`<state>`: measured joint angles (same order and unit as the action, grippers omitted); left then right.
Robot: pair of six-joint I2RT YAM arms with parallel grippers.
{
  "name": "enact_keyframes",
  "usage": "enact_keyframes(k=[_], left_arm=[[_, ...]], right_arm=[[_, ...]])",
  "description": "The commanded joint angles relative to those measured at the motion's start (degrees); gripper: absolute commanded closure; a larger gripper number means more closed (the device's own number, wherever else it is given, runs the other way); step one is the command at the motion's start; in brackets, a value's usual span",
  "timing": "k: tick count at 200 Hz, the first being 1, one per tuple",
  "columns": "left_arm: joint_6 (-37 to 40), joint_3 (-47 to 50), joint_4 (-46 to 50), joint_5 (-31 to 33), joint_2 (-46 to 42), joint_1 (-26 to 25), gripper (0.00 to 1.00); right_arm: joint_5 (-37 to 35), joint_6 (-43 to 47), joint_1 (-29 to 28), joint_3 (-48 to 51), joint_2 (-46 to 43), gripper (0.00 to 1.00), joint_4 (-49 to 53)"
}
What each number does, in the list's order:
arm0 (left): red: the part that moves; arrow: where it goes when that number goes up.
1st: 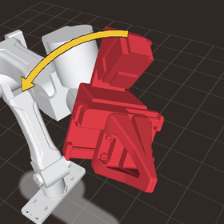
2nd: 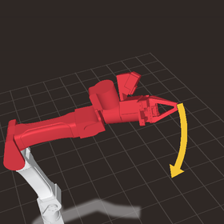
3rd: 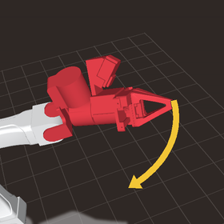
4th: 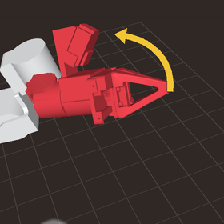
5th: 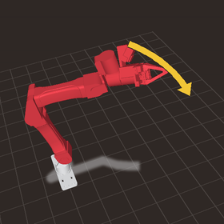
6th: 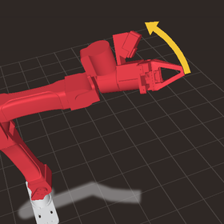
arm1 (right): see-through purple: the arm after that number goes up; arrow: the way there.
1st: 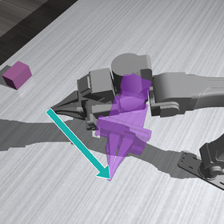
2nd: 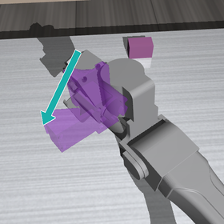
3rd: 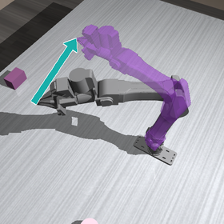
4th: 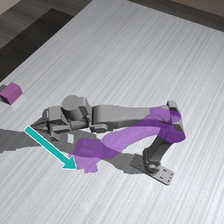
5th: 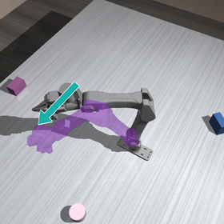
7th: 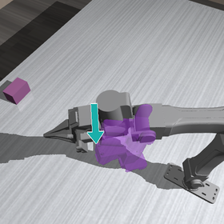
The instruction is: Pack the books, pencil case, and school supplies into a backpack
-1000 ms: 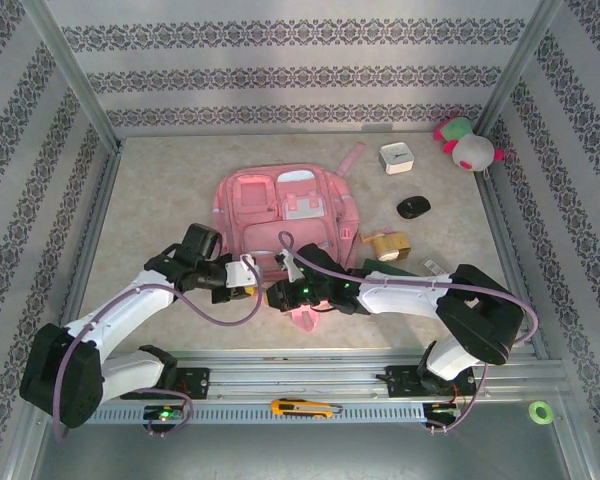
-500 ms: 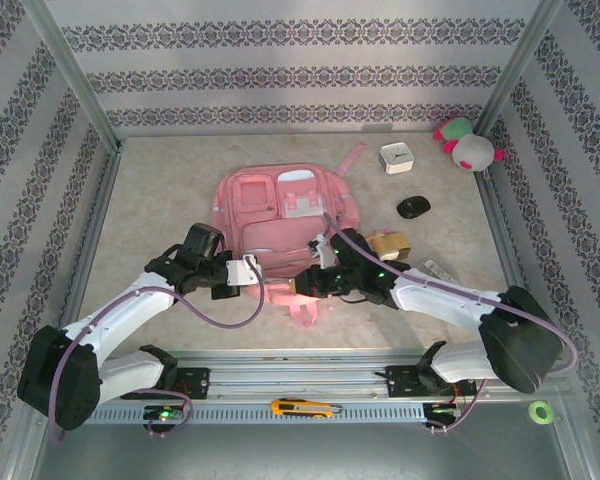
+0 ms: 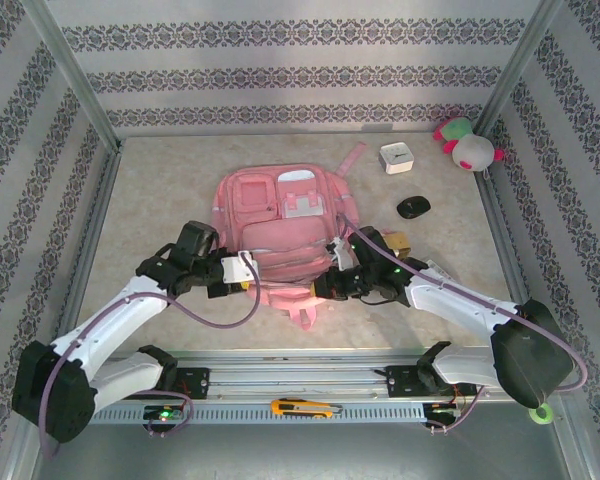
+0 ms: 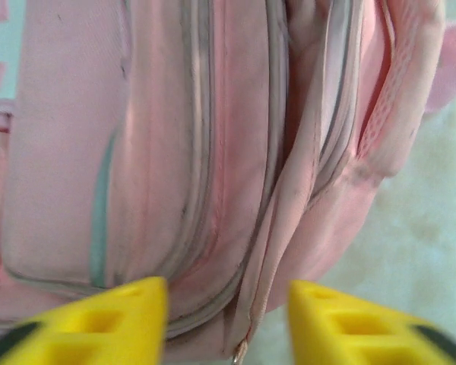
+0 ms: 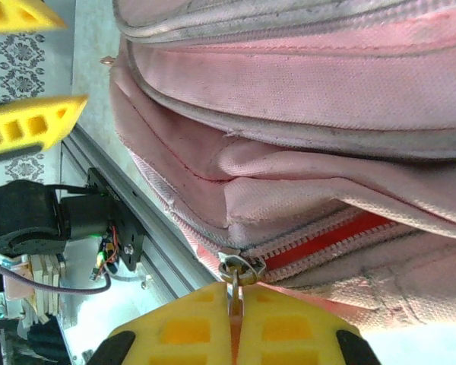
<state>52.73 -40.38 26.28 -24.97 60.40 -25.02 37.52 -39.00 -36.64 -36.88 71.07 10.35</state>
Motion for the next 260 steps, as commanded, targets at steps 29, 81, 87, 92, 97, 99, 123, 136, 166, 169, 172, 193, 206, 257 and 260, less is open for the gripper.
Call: enact_keyframes(k=[29, 81, 87, 92, 97, 99, 123, 136, 166, 169, 172, 193, 206, 257, 260], left_arm=[[-11.7, -1.9, -6.5, 1.9, 0.7, -14.6, 0.38], [-13.9, -4.7, -18.2, 4.3, 14.0, -20.0, 0.4], [-13.9, -5.4, -18.4, 4.9, 15.5, -20.1, 0.41], [-13.9, -5.8, -18.7, 5.4, 16.3, -20.1, 0.41], [-13.9, -6.2, -19.2, 5.9, 17.2, -20.1, 0.43], [-13.8, -6.3, -19.4, 6.3, 17.6, -20.1, 0.44], [-11.0, -8.0, -15.3, 8.5, 18.3, -19.8, 0.82], [-9.2, -7.8, -11.8, 9.5, 16.6, -18.8, 0.94], [-2.0, -7.0, 3.3, 9.9, 9.3, -14.9, 0.97], [-1.7, -6.9, 4.6, 10.7, 8.6, -14.4, 0.98], [-1.5, -6.8, 5.7, 11.2, 7.8, -14.0, 0.98], [0.1, -6.0, 12.5, 12.7, 2.9, -10.5, 0.98], [0.7, -5.2, 14.3, 13.1, 0.3, -8.6, 0.96], [-7.2, -5.9, 9.1, 2.3, -3.0, -9.1, 0.49], [-8.2, -5.9, 8.3, 2.1, -3.0, -9.9, 0.48]], right_arm=[[1.2, 0.2, -1.0, -0.8, -0.8, 1.0, -1.7], [1.4, 0.7, -1.6, -1.8, -0.8, 1.0, -1.7], [1.7, 1.0, -1.7, -1.9, -0.8, 1.0, -1.5], [1.8, 1.2, -1.6, -2.0, -0.8, 1.0, -1.1], [1.9, 1.5, -1.6, -2.2, -0.9, 1.0, -0.8], [1.9, 1.7, -1.6, -2.3, -0.9, 1.0, -0.6], [2.2, 2.8, -0.3, -2.5, -1.9, 1.0, 1.4], [2.2, 4.2, 1.9, -2.3, -3.1, 1.0, 3.9], [2.7, 8.4, 10.3, -1.0, -6.9, 1.0, 9.0], [3.0, 8.6, 11.2, -0.8, -7.1, 1.0, 9.1], [3.3, 8.8, 12.0, -0.6, -7.3, 1.0, 9.1], [3.4, 8.9, 12.0, -1.0, -7.4, 1.0, 8.4], [2.1, 8.5, 8.3, -2.0, -6.6, 1.0, 7.6], [0.5, 5.0, 0.1, -2.4, -1.6, 1.0, 0.8], [0.5, 4.8, 0.0, -2.5, -1.3, 1.0, 0.6]])
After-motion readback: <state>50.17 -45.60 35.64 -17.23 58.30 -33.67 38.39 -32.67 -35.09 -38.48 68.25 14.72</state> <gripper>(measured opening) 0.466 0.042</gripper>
